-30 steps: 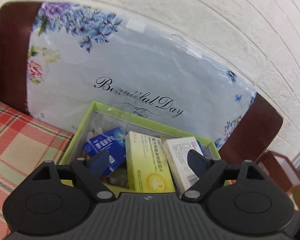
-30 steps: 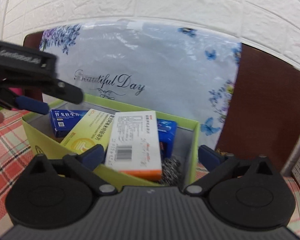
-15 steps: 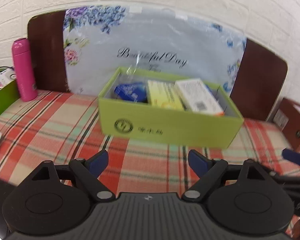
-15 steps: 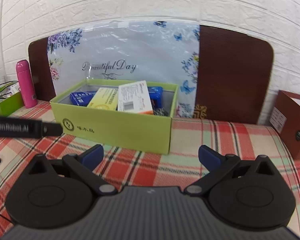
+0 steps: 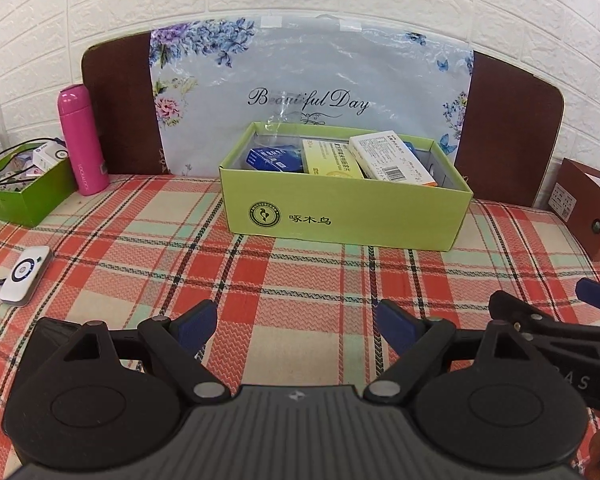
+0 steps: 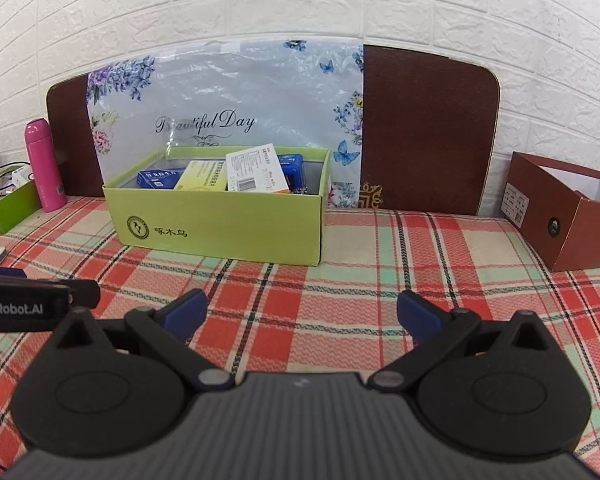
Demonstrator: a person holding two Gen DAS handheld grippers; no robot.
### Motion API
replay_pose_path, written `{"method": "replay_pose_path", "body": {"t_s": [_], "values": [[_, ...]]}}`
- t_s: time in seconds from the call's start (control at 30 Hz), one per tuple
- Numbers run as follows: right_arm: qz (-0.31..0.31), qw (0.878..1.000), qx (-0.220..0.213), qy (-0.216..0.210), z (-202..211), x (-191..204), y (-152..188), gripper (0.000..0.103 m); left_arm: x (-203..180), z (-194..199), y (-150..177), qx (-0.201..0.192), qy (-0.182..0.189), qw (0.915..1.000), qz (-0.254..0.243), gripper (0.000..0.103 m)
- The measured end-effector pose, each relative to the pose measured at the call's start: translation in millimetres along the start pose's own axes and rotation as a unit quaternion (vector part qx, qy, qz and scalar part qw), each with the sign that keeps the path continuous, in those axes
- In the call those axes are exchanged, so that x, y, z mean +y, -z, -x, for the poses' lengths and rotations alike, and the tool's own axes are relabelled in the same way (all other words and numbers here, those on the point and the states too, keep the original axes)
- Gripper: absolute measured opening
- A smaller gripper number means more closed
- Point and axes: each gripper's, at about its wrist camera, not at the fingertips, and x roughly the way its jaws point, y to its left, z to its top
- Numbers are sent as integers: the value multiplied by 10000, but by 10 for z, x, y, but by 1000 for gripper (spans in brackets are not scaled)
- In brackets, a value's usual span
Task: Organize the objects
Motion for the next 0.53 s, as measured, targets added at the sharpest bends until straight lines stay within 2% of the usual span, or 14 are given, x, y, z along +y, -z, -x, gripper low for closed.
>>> {"method": "replay_pose_path", "body": {"t_s": [0.27,0.53], "values": [[5,10000,31,-30,45,43,60,103,15,69,61,-108,60,9999,-14,90],[7,9999,100,-29,18,56,94,103,24,49,67,-37,68,10000,-49,90]]}}
